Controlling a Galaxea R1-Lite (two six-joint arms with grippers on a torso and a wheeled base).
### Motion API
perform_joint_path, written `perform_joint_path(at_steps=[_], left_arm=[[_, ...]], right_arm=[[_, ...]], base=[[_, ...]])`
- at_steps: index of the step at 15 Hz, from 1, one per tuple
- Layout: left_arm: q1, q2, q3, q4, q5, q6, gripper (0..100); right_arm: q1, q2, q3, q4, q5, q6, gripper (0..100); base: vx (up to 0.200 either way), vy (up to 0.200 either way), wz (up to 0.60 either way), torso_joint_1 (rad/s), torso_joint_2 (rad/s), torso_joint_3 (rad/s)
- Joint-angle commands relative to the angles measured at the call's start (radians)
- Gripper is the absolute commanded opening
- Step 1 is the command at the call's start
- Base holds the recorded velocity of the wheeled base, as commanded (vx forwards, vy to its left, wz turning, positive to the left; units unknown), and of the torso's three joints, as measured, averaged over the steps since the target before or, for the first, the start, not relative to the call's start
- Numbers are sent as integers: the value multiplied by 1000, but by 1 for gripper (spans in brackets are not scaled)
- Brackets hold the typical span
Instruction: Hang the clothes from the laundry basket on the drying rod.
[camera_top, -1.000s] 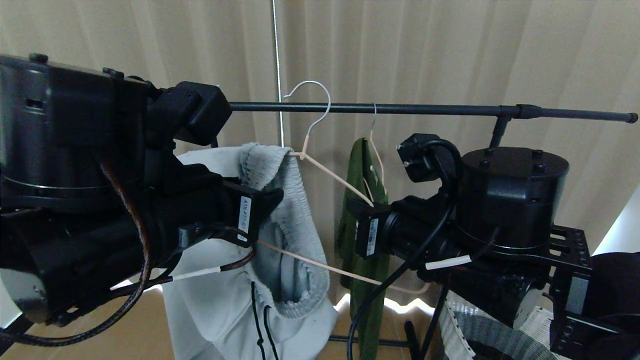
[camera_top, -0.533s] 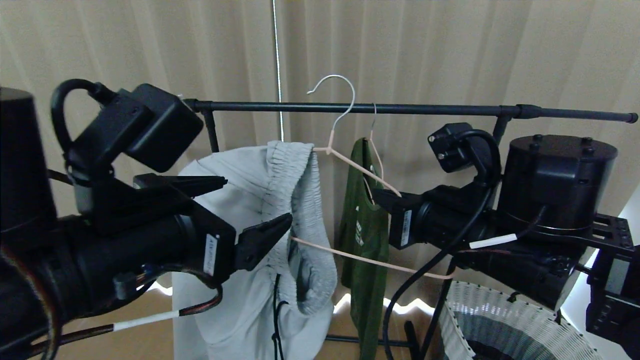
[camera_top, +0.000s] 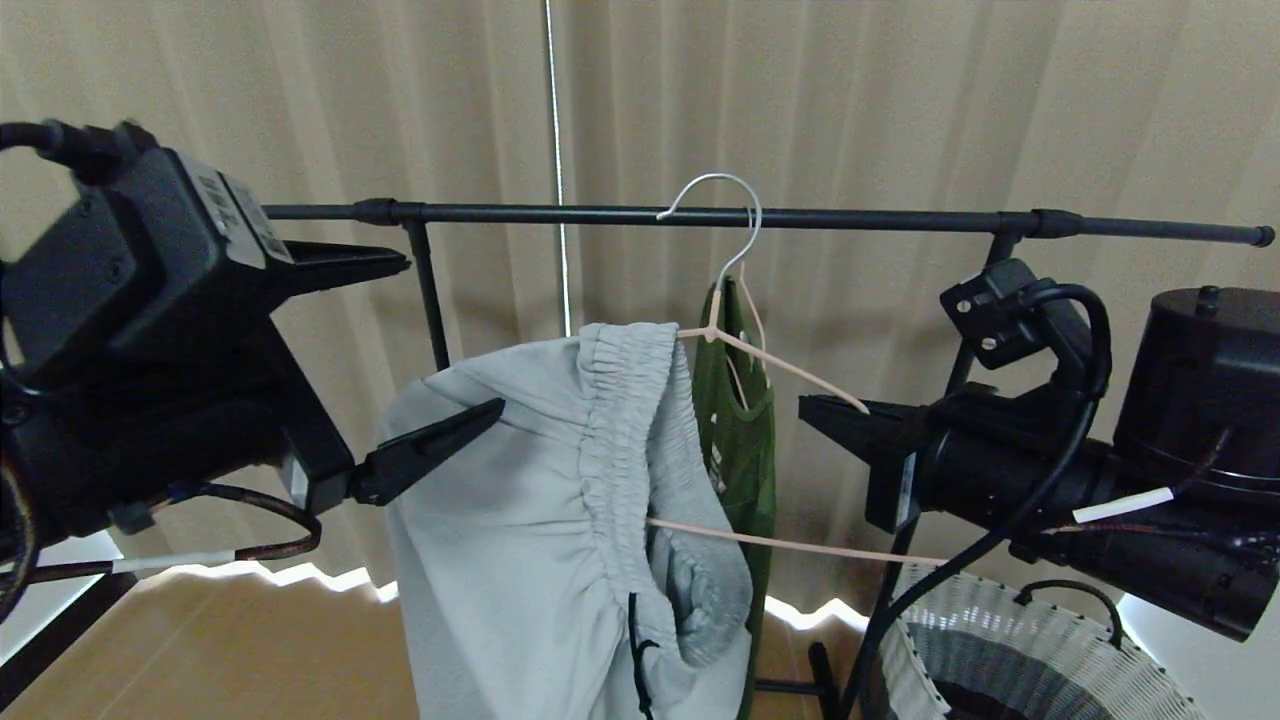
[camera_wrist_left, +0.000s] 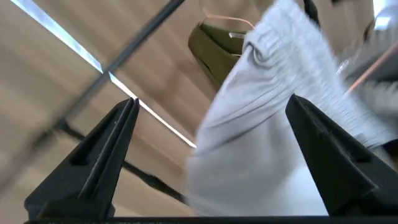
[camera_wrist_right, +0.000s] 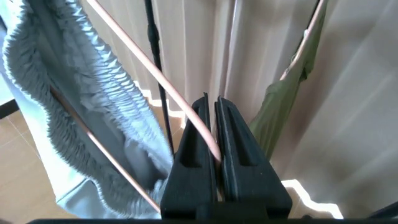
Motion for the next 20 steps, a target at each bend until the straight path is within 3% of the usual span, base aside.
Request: perform_joint_path(at_steps=[1, 4, 7, 14, 15, 20], left_arm=[[8, 91, -2, -44, -9, 26, 100], [1, 181, -14, -142, -8, 71, 100], [1, 200, -14, -148, -8, 112, 100], [1, 198, -10, -148, -8, 115, 100], [1, 198, -8, -148, -8, 117, 0], [1, 198, -4, -148, -9, 119, 0]], right_arm=[[12, -12, 4, -1, 6, -3, 0], [48, -15, 5, -1, 11, -23, 0], [92, -20, 17, -22, 11, -25, 0], [129, -23, 62, -96, 32, -71, 0], [138, -23, 60, -96, 35, -71, 0], [150, -34, 60, -97, 54, -69, 0]], base=[[0, 0, 0, 0, 0, 0], [0, 0, 0, 0, 0, 0], [0, 0, 0, 0, 0, 0], [0, 0, 0, 0, 0, 0], [0, 0, 0, 0, 0, 0], [0, 0, 0, 0, 0, 0]])
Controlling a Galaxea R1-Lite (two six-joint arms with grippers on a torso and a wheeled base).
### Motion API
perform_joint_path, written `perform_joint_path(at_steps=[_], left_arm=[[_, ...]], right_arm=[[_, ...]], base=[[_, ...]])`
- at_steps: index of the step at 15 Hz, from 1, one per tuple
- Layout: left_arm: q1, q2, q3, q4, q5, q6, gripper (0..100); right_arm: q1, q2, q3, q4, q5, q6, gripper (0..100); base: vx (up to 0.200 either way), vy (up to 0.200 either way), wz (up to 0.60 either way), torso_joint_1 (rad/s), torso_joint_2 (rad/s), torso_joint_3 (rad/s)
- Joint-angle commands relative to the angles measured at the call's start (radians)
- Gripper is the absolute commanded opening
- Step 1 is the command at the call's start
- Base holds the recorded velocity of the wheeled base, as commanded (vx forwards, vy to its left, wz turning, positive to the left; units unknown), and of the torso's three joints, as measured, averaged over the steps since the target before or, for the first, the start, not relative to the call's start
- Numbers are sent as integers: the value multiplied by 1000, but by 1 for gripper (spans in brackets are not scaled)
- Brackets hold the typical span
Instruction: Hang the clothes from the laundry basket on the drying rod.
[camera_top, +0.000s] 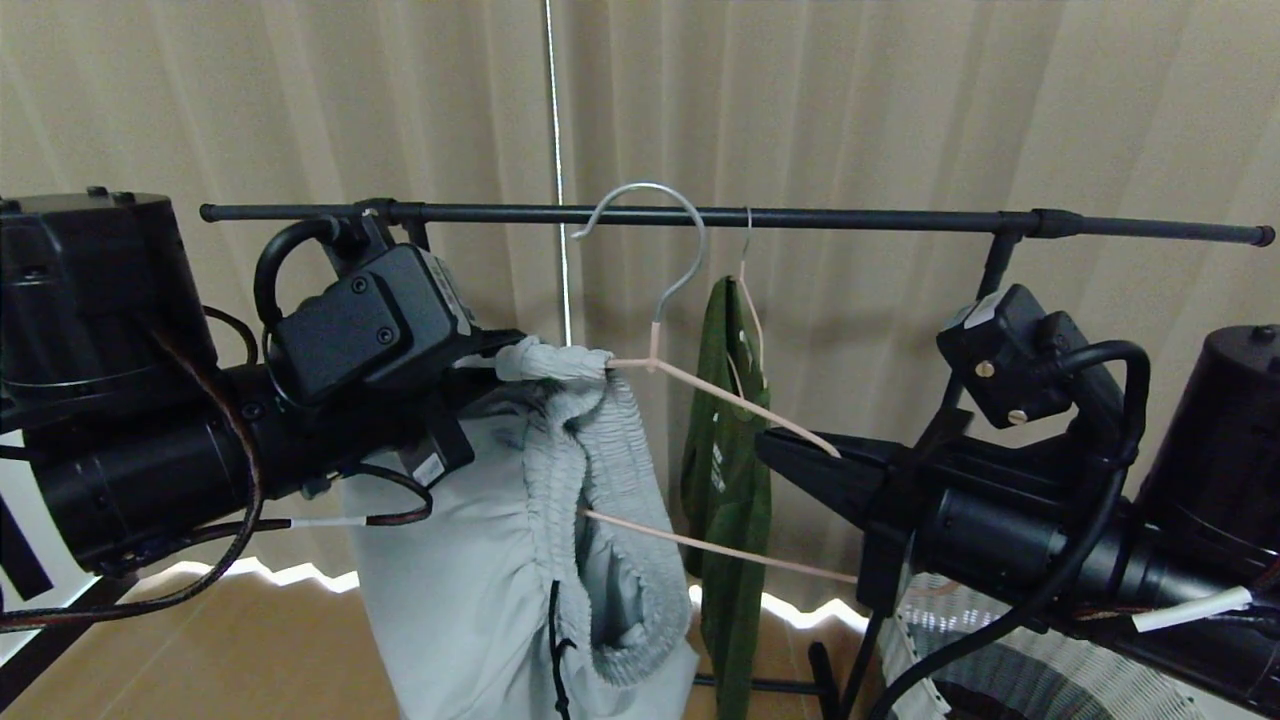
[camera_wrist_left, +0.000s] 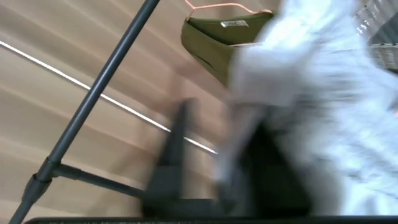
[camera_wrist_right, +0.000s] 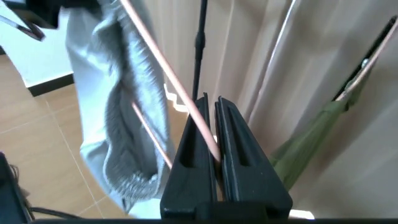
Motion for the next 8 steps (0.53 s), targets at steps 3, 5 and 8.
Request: perform_joint_path(at_steps=[3, 5, 8], left_arm=[[1, -4, 23, 0, 3, 1, 0], [-1, -4, 50, -25, 3, 1, 0], [-7, -1, 69, -91, 14, -1, 0]], right_arm=[[2, -10, 2, -1, 0, 2, 0], [-3, -7, -1, -3, 0, 3, 0], [-3, 1, 0, -26, 0, 0, 100]], base=[[0, 0, 0, 0, 0, 0], [0, 0, 0, 0, 0, 0], [0, 0, 0, 0, 0, 0]])
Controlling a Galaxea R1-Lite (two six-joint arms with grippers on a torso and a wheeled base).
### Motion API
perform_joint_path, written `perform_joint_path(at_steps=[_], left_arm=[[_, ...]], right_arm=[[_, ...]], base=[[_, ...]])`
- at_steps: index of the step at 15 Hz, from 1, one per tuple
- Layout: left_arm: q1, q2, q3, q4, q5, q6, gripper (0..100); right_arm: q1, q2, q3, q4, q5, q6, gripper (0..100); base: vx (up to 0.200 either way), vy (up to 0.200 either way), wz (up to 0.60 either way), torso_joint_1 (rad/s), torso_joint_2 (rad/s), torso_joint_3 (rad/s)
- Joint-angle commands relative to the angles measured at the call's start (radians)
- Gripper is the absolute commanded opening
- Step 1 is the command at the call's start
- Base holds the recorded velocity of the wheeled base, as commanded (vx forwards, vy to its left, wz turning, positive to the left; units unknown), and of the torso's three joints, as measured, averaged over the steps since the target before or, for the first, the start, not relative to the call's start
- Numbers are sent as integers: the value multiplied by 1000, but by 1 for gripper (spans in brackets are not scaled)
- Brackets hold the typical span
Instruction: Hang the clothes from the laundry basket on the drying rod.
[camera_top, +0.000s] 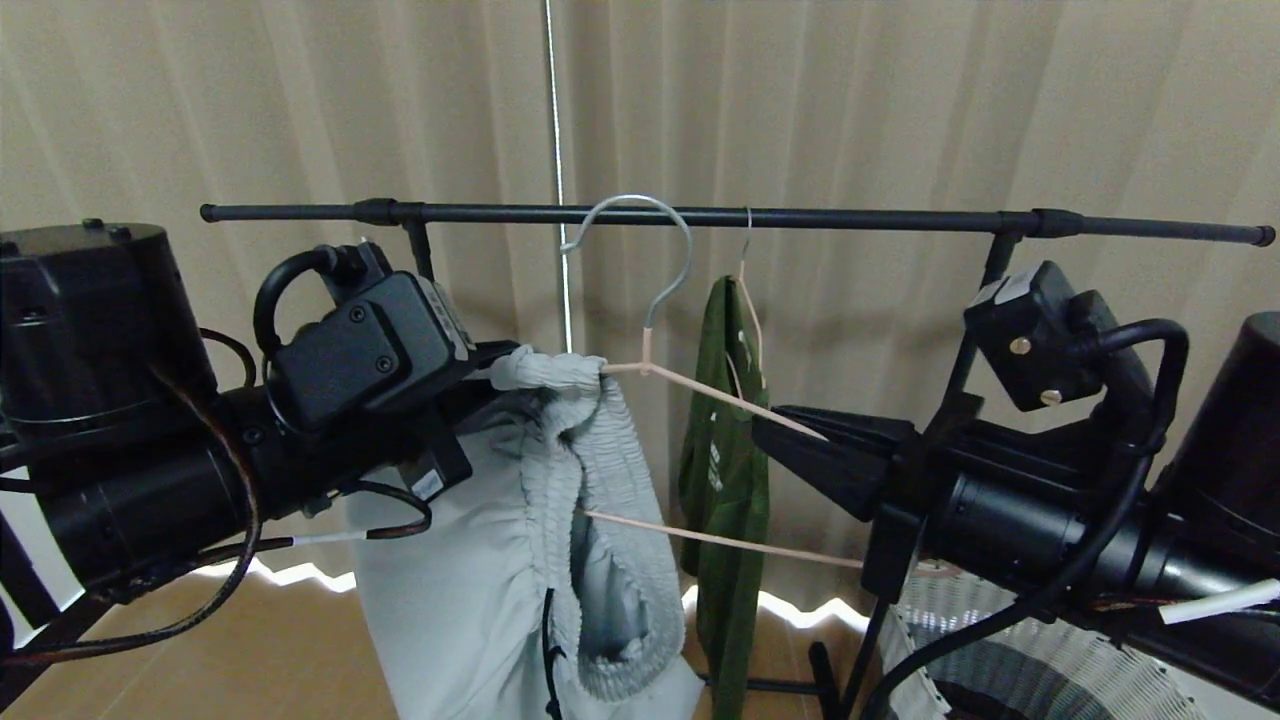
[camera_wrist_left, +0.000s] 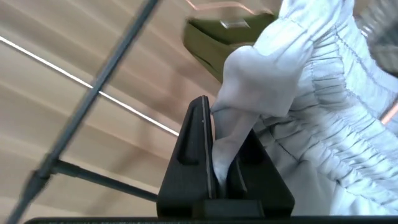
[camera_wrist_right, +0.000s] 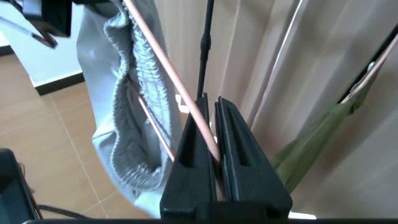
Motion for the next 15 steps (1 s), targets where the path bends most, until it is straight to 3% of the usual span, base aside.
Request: perform_joint_path(at_steps=[1, 5, 9, 11, 13, 15], left_arm=[[-1, 1, 3, -8, 15, -2, 0], [21, -10, 41, -8, 133, -22, 0], [59, -1, 48, -8, 345, -139, 0], [53, -1, 38, -6, 369, -243, 0], [50, 1, 20, -5, 369, -294, 0], [50, 34, -60, -5, 371, -369, 0]], right_arm=[[1, 10, 5, 10, -3, -2, 100], [-41, 2, 31, 9, -11, -6, 100], [-127, -17, 99, 10, -11, -4, 100], [-148, -31, 136, 10, -11, -2, 100], [-148, -36, 160, 10, -4, 7, 100], [-143, -33, 238, -22, 0, 85, 100]], base=[[0, 0, 0, 0, 0, 0], [0, 0, 0, 0, 0, 0], [0, 0, 0, 0, 0, 0], [0, 0, 0, 0, 0, 0], [0, 0, 0, 0, 0, 0], [0, 0, 0, 0, 0, 0]])
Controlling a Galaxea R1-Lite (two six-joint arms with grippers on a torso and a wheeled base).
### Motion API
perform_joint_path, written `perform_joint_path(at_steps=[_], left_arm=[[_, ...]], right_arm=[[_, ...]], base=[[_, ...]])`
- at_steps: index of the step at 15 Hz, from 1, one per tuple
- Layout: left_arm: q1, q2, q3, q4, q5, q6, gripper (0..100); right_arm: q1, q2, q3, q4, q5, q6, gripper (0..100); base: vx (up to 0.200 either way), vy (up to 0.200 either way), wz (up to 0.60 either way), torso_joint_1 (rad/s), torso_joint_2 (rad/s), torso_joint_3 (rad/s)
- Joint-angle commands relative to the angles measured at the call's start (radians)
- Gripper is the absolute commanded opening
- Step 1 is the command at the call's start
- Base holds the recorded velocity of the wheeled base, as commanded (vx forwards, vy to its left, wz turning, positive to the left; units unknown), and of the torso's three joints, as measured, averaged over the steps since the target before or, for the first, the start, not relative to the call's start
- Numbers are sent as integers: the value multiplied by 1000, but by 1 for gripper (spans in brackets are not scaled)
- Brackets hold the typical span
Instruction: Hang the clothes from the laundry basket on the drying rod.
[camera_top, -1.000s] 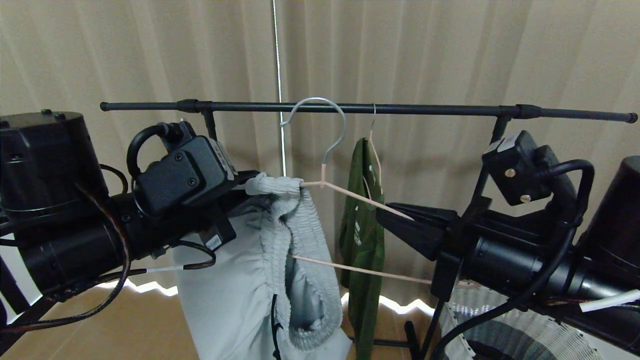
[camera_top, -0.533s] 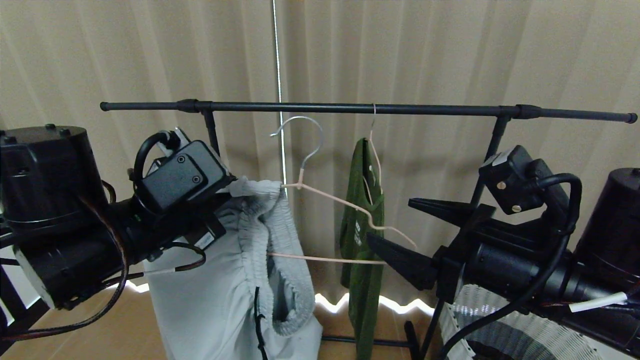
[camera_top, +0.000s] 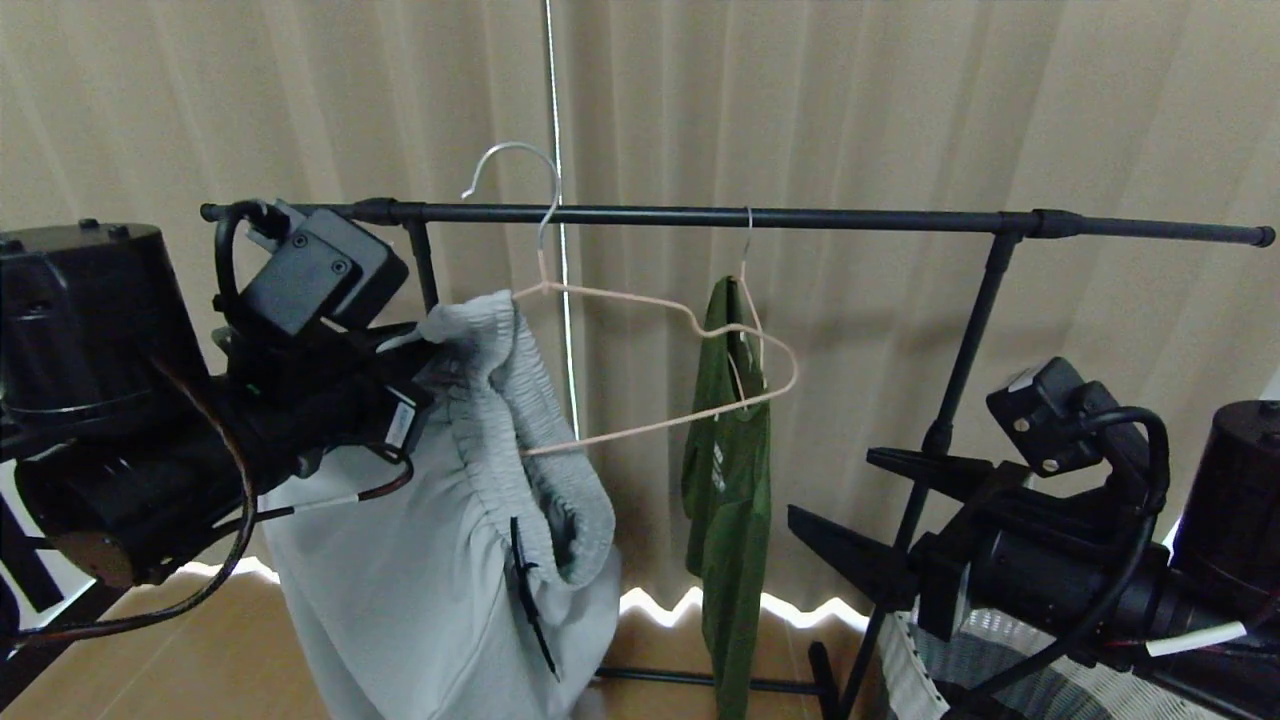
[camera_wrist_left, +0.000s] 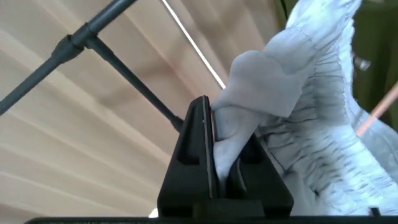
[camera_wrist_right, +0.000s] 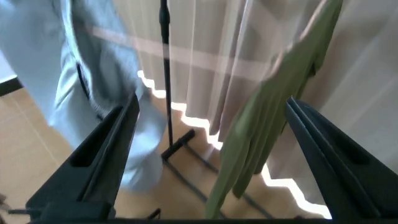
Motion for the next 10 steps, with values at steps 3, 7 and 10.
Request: perform_joint_path(at_steps=[3, 7, 10], left_arm=[[-61, 67, -125, -1, 1, -139, 0], [-149, 102, -153, -5, -13, -182, 0], [-190, 114, -182, -5, -19, -181, 0]], right_arm=[[38, 47, 55, -100, 0, 42, 100], [105, 115, 49, -189, 0, 48, 100], [99, 187, 51, -283, -3, 48, 100]], base=[[0, 0, 0, 0, 0, 0], [0, 0, 0, 0, 0, 0], [0, 0, 0, 0, 0, 0]])
